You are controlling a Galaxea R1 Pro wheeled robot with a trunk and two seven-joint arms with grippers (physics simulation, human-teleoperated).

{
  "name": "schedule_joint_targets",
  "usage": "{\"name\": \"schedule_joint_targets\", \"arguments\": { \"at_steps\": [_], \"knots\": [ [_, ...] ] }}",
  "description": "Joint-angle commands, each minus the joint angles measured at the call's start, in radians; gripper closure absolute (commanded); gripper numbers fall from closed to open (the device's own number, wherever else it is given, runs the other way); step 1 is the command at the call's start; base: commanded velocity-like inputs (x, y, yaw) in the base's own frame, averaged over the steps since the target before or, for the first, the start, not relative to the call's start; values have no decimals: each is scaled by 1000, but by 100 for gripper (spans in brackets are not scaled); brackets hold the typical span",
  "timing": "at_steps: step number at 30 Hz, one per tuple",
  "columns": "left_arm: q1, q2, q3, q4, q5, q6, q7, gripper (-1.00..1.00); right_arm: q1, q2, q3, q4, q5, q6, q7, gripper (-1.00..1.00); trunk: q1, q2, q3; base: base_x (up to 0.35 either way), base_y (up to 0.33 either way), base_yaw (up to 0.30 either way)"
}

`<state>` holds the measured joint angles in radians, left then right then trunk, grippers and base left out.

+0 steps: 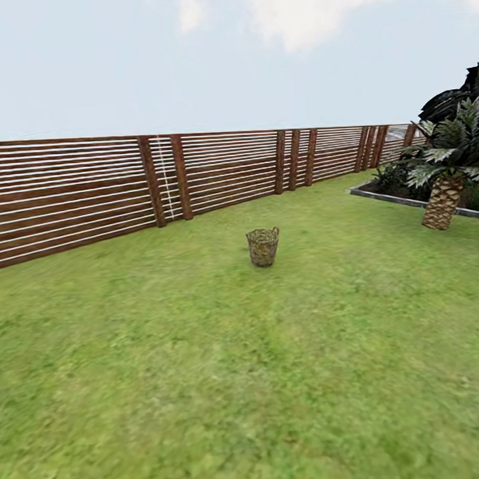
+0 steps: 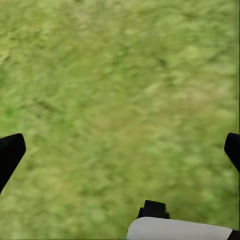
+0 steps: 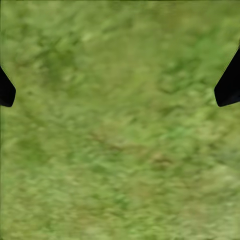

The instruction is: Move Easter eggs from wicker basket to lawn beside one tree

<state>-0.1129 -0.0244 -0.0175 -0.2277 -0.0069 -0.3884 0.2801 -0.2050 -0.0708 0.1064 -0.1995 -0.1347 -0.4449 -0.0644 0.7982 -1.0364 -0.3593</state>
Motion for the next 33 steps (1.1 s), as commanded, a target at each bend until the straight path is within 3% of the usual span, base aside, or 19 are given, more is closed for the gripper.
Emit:
{"name": "schedule_joint_targets", "arguments": {
  "at_steps": [1, 33],
  "knots": [
    [-1, 0, -2, 1, -1, -3, 5, -100, -1, 0, 9, 0, -10, -3, -3, -100, 1, -1, -1, 335, -84, 0],
    [-1, 0, -2, 1, -1, -2, 5, -100, -1, 3, 9, 0, -9, -3, -5, -100, 1, -1, -1, 329, -108, 0]
  ]
}}
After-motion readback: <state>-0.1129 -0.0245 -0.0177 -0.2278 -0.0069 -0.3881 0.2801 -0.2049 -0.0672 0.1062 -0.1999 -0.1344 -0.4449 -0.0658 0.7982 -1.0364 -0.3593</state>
